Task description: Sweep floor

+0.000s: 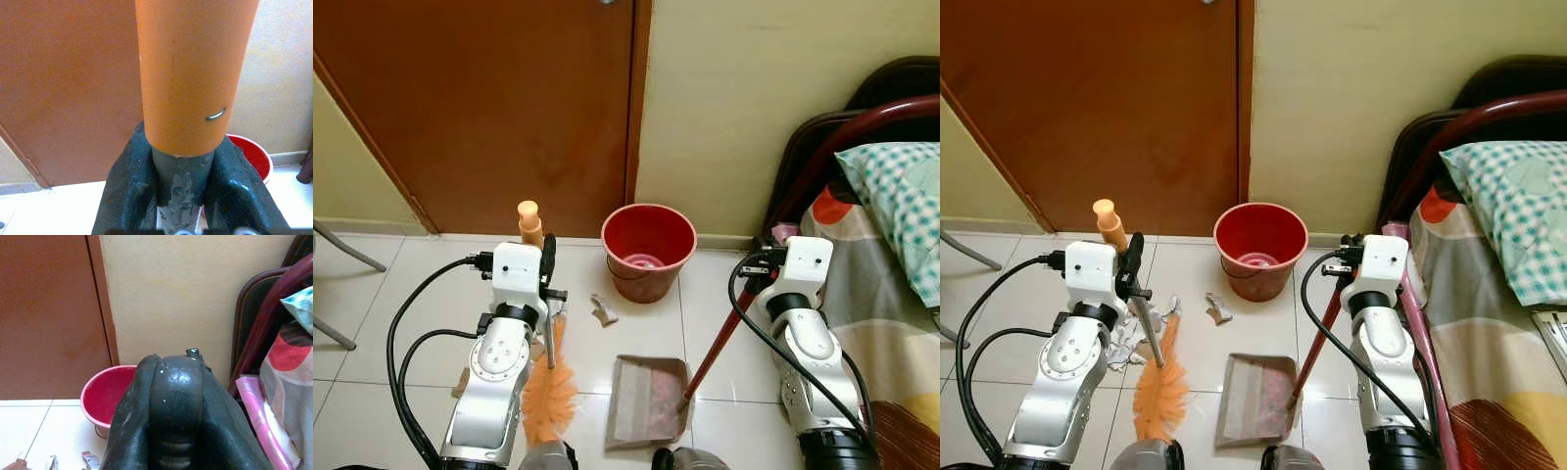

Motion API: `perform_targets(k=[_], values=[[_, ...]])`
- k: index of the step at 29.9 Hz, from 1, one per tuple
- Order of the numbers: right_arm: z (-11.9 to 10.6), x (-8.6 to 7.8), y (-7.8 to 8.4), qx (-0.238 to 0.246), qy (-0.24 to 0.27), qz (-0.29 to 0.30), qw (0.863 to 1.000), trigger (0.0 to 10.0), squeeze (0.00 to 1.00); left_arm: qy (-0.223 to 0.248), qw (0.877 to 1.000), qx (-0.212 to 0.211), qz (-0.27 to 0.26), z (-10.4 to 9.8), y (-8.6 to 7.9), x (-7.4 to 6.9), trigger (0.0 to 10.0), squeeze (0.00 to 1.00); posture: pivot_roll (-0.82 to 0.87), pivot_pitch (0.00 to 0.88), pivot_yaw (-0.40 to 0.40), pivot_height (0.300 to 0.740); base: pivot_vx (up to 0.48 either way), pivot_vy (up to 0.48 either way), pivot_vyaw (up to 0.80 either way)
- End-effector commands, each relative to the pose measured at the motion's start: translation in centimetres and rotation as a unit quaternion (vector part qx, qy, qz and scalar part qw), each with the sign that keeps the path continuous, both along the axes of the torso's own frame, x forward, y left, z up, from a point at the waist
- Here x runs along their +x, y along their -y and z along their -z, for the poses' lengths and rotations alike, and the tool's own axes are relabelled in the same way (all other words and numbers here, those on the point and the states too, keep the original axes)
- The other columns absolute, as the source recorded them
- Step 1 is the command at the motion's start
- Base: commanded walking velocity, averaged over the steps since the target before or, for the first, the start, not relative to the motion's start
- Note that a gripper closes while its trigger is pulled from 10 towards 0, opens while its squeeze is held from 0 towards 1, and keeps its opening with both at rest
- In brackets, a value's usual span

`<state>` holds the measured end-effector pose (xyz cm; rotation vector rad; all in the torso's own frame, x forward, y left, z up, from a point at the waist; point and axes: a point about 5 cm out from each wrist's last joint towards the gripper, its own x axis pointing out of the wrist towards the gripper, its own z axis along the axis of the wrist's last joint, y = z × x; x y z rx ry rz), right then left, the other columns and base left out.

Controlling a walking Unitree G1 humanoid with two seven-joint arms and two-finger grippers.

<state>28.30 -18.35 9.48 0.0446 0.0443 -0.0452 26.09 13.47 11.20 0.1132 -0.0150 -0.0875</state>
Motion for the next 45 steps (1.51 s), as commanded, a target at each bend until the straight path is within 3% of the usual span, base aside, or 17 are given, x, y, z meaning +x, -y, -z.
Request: perform_targets(k=[1, 17, 29, 38, 45], values=[[-0.3, 0.3, 0.1, -0.002, 0.006, 0.004, 1.0, 10.0, 0.0, 0.01, 1.0, 0.004, 0.003, -0.6, 0.0, 0.1, 10.0, 0.0, 0.01, 0.131, -0.009, 0.74, 0.277, 0.0, 0.0], [0.2, -0.1, 1.0, -0.018, -0.008, 0.015, 1.0, 10.0, 0.0, 0.002, 1.0, 0.0, 0.012, -0.3, 0.8, 0.0, 10.0, 0.0, -0.01, 0.142, -0.023, 0.74, 0.276, 0.0, 0.0], [0.3, 0.4, 0.7, -0.019, -0.01, 0.022, 1.0, 10.0, 0.0, 0.009, 1.0, 0.006, 0.019, -0.5, 1.0, 0.3, 10.0, 0.0, 0.01, 0.135, -0.017, 0.74, 0.0, 0.0, 0.0], [0.4, 0.7, 1.9, -0.029, -0.013, 0.046, 0.998, 10.0, 0.0, 0.05, 0.996, 0.048, 0.062, -2.2, 2.4, 2.3, 10.0, 0.0, -0.01, 0.136, -0.009, 0.74, 0.0, 0.0, 0.0], [0.3, 0.8, 1.9, -0.031, -0.01, 0.048, 0.998, 10.0, 0.0, 0.081, 0.981, 0.093, 0.15, -3.6, 4.8, 3.9, 10.0, 0.0, -0.02, 0.135, -0.006, 0.74, 0.0, 0.0, 0.0]])
